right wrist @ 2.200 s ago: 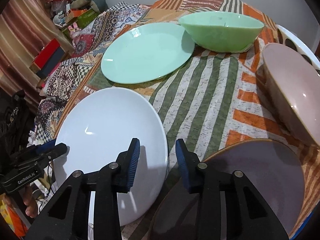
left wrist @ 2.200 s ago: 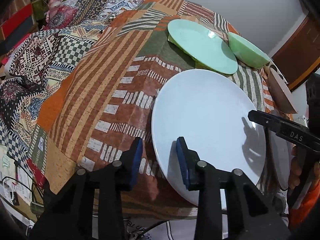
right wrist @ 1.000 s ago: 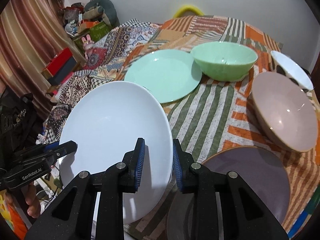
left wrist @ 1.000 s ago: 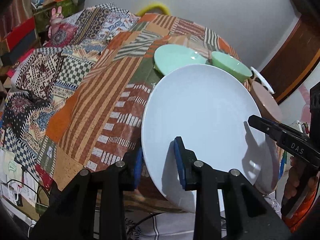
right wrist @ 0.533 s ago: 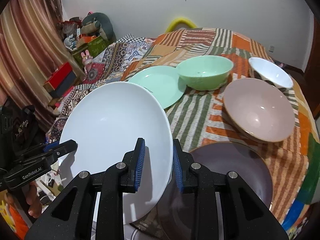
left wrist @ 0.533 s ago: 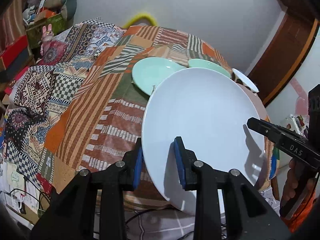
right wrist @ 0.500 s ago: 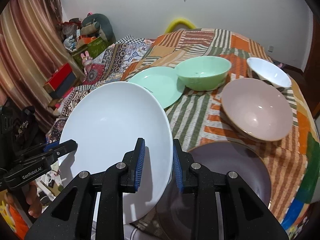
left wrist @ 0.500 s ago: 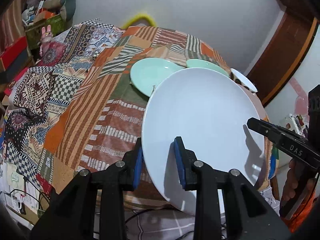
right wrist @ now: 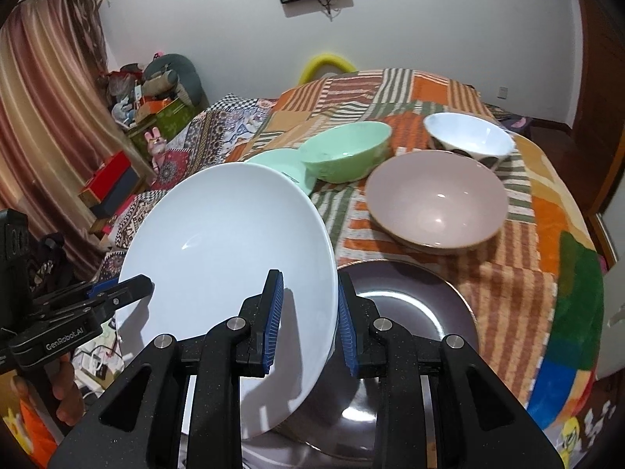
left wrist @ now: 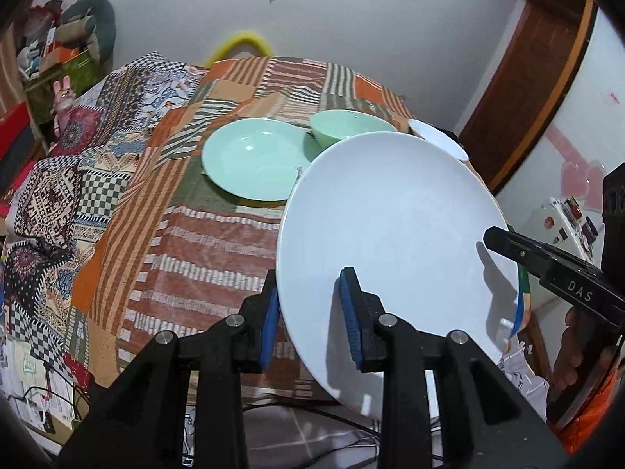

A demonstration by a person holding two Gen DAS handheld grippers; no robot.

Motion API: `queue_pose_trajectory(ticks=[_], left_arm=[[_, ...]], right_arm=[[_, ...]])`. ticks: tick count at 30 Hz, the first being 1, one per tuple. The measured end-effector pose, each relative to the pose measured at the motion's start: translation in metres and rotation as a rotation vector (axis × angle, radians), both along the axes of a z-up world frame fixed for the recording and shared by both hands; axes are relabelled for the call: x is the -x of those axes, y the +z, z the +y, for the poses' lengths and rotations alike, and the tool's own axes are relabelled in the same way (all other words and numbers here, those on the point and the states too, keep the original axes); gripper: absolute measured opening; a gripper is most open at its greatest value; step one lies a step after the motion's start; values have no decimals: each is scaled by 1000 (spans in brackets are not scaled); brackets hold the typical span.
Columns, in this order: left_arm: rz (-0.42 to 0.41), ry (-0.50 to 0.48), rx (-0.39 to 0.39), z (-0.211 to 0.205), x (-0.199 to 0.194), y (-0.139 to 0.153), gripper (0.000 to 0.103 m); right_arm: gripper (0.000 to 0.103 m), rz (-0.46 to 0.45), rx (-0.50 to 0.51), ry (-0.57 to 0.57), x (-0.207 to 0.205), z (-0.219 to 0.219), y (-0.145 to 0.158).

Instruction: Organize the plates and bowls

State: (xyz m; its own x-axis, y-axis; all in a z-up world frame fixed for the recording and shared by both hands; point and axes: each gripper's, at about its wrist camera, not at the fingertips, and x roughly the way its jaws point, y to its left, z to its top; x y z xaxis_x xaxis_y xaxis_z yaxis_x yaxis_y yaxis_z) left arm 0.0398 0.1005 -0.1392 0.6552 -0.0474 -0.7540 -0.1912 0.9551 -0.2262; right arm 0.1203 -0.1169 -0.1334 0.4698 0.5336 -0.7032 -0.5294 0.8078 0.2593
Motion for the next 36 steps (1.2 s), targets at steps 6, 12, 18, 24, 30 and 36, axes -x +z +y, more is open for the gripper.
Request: queue_pose_trajectory(ticks=[6,12,18,24,30,36], left_arm=[[14,-39,-3,-17,-8,-1,30],[35,-80,-8,-32,-17,-4,30],[64,-111,-21,-47,-26,-12,30],[105,-142,-23,-59,-34,-23,30],[148,-175,-38,-69,-43,-36,30],[195,-190,-38,-76,-53,-52,30]], right_arm=[[25,0,-7,-34,2,-21,-1],[25,11,-16,-69,2,-42,-5],[25,38,-19,-100,2,-59,-14],[25,68,-17,-123,2,-73,-24],[25,103,-10,-145,1,-82,-36],[25,144,0,-163,0,-89,-50]])
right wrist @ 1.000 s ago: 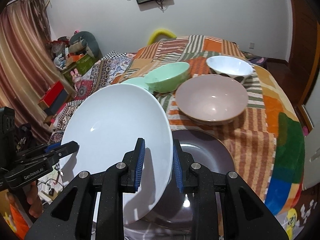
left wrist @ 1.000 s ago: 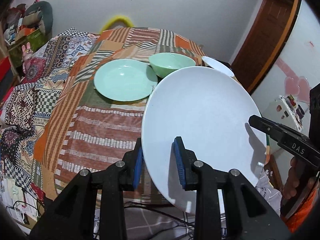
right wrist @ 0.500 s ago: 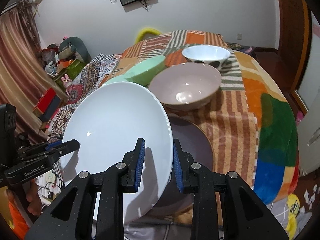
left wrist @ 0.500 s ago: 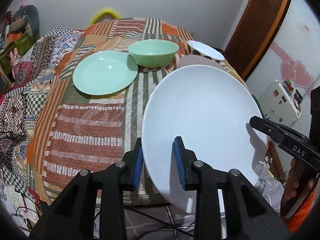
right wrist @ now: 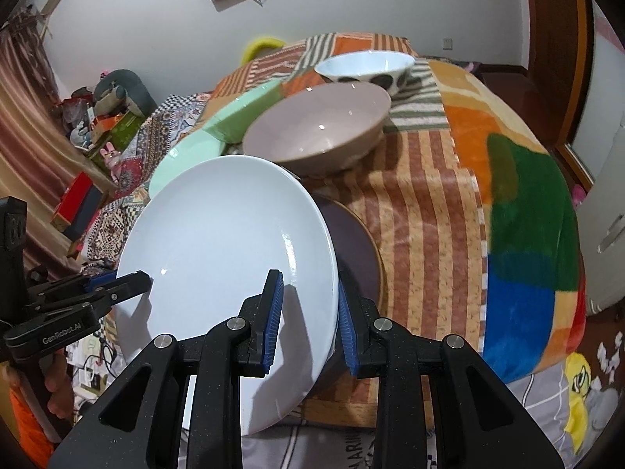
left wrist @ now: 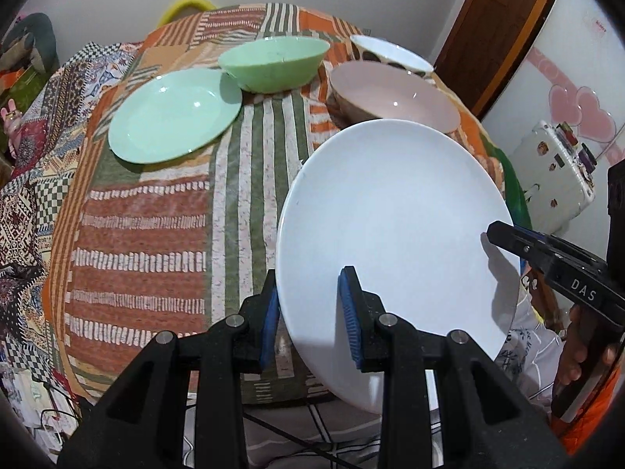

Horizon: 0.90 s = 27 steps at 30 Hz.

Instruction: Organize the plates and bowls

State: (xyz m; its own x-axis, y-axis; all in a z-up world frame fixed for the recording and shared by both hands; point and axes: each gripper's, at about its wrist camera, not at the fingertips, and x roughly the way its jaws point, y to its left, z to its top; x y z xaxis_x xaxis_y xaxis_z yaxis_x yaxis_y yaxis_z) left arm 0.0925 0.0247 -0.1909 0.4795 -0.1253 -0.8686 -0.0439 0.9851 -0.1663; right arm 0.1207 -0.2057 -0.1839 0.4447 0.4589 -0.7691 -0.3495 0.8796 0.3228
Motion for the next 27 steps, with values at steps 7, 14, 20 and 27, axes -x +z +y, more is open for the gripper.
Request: queue_pose_trajectory(ticks=[7,14,20,27], left_arm=[[45,-6,13,-3,-8,-17,30],[77,-30,25,-4,-19,-27,31],[90,-20,38,-3,-29,-33,31],[102,-16,55,-2,-39,-39,32]], right_arm=[[25,42,9,-6,-2,-2,-12],[25,68,16,-22,-6,-5,-19],[25,75,17,-26,-11,-6,-20],[26,68,20,-27,-18,-4,-20]])
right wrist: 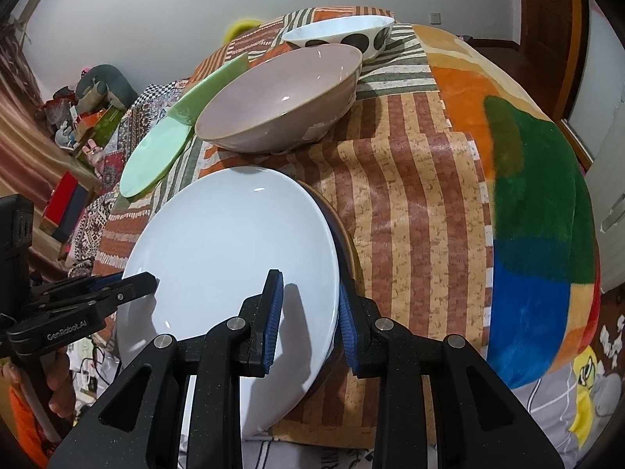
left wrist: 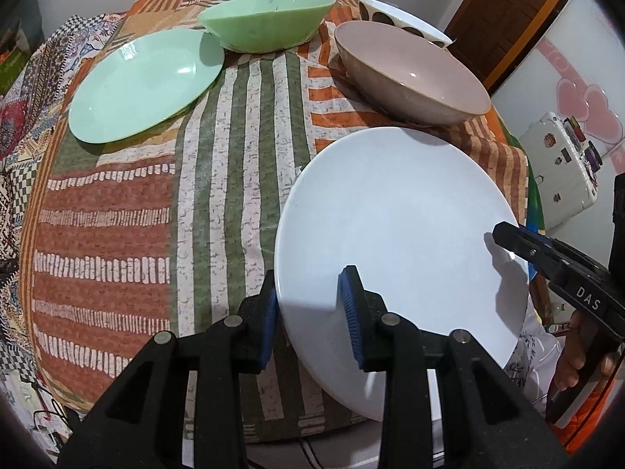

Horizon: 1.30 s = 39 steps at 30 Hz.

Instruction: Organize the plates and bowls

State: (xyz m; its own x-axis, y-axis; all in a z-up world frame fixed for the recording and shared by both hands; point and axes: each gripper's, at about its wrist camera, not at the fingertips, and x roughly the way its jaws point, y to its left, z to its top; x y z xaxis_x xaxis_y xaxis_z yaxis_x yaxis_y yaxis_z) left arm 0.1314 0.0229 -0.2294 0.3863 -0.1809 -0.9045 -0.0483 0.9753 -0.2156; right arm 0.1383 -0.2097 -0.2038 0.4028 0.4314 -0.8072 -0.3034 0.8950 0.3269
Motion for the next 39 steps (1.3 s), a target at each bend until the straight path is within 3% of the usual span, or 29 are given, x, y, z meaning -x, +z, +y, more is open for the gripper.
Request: queue_pose_trajectory(ticks=[3,9,14,18,23,26,33,39], left_arm=[[-4,-13,-39,-5,-2,-2,33],[-14,-17,-29,-2,-2,-4,33],[-80,-52,-138,-15,-1,8,32],[-124,-54,-141,-15,-1,21,32],[-178,-12,-116,0,9,45,33],[-225,22,-113,14,20,63,33],[-334,131,-148,56,38,97,57],[-350,222,-142,101,34,104,57]], right_arm=[[26,-7,1,-1,-2,-1,2],[27,-35,41,10,-1,4,3],[27,-38,41,12,-2,3,3],[31,-92,85,-33,0,-4,12],[32,-123,54,-37,6,-8,29],[42,-152,52,-14,10,0,39],[47,-199,20,63,8,33,58],[49,-231,7,158,0,79,70]])
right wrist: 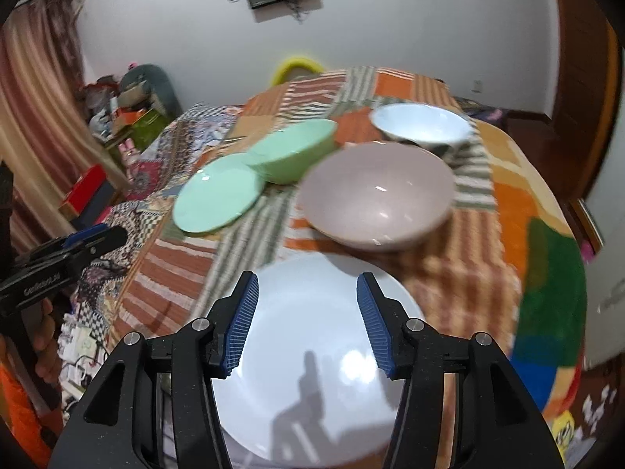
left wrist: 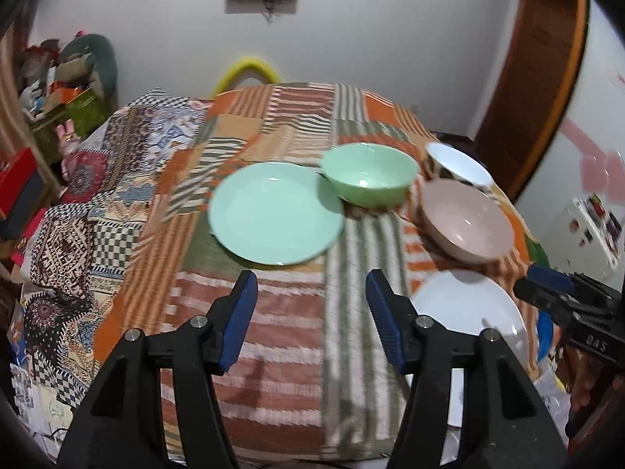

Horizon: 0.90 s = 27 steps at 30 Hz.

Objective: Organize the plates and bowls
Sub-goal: 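Open the right gripper to release the white plate onto the purple plate, then move the right gripper to the mint green plate rim and close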

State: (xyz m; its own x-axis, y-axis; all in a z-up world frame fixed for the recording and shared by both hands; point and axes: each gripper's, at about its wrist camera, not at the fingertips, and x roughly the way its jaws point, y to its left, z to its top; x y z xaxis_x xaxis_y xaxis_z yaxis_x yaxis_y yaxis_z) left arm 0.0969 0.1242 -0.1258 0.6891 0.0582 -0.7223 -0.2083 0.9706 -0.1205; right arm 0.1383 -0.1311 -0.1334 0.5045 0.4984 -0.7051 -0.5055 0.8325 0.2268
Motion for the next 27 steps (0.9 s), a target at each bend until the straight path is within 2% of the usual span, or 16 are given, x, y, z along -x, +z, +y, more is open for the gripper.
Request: queue_pose_trajectory(ticks=[8,19,27], left_arm=[[11,80,-4,56,-23,-10,58],[87,134,41,115,-68,-53,58],[142,140,95,144,-104,-87,57]], right_arm=[[50,-39,25,89,-15,57,2],[51,70,20,113,-61,111,-22],[51,97,85,95,-89,141,-44]])
